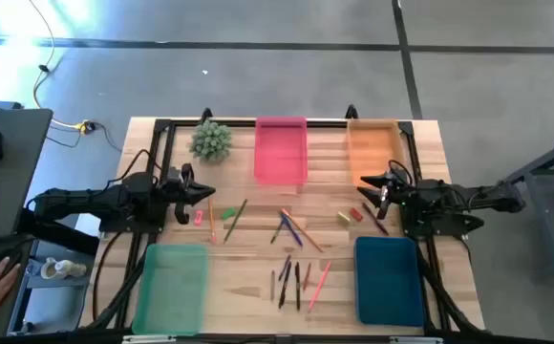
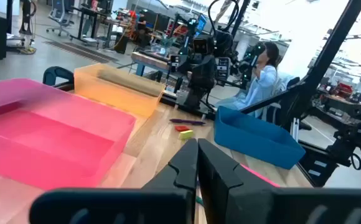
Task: Sort crayons/erasers/pens/pencils in bins
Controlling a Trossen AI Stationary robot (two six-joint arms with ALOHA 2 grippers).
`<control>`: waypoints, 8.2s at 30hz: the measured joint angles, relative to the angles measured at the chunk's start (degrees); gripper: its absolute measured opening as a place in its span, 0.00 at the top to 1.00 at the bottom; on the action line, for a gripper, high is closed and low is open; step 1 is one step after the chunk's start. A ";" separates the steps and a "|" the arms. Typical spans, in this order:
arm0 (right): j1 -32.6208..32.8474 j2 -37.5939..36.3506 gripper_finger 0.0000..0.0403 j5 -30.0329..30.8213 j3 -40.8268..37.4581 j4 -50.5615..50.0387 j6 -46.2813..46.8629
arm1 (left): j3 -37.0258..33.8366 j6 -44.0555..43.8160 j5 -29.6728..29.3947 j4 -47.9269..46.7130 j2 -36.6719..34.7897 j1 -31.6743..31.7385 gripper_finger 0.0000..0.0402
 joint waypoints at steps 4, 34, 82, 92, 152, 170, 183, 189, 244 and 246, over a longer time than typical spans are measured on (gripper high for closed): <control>0.01 -0.02 0.52 -0.01 0.00 0.01 0.09 | -0.02 0.00 0.00 0.00 0.00 -0.01 1.00; 0.01 0.00 0.52 -0.01 0.00 0.00 0.11 | 0.00 0.00 0.00 0.00 -0.02 0.00 1.00; 0.02 -0.01 0.52 -0.02 0.00 0.00 -0.02 | -0.02 0.00 0.00 0.00 0.00 0.00 1.00; 0.00 0.00 0.52 -0.02 0.00 0.00 -0.02 | -0.02 -2.50 -0.02 0.06 -0.01 0.00 1.00; 0.01 -0.01 0.52 -0.02 0.00 0.00 0.08 | 7.16 -6.64 -3.65 -0.13 1.95 -0.02 0.48; 0.00 0.00 0.52 -0.02 0.00 0.00 0.03 | 36.42 -12.13 -7.06 -44.14 28.45 -0.02 0.50; 0.00 0.00 0.52 -0.01 0.00 0.00 0.08 | 45.91 -21.20 -3.87 -54.79 46.17 -0.04 0.50; 0.01 0.00 0.52 -0.01 0.00 0.00 0.00 | 46.29 -23.55 -3.92 -54.98 52.36 -0.04 0.50; 0.00 -0.01 0.52 -0.01 0.00 0.01 0.10 | 46.40 -22.87 -4.45 -45.86 87.24 -5.77 0.50; 0.01 0.00 0.52 -0.01 0.00 0.01 -0.05 | 46.47 -22.47 -4.51 -45.83 87.50 -5.77 0.50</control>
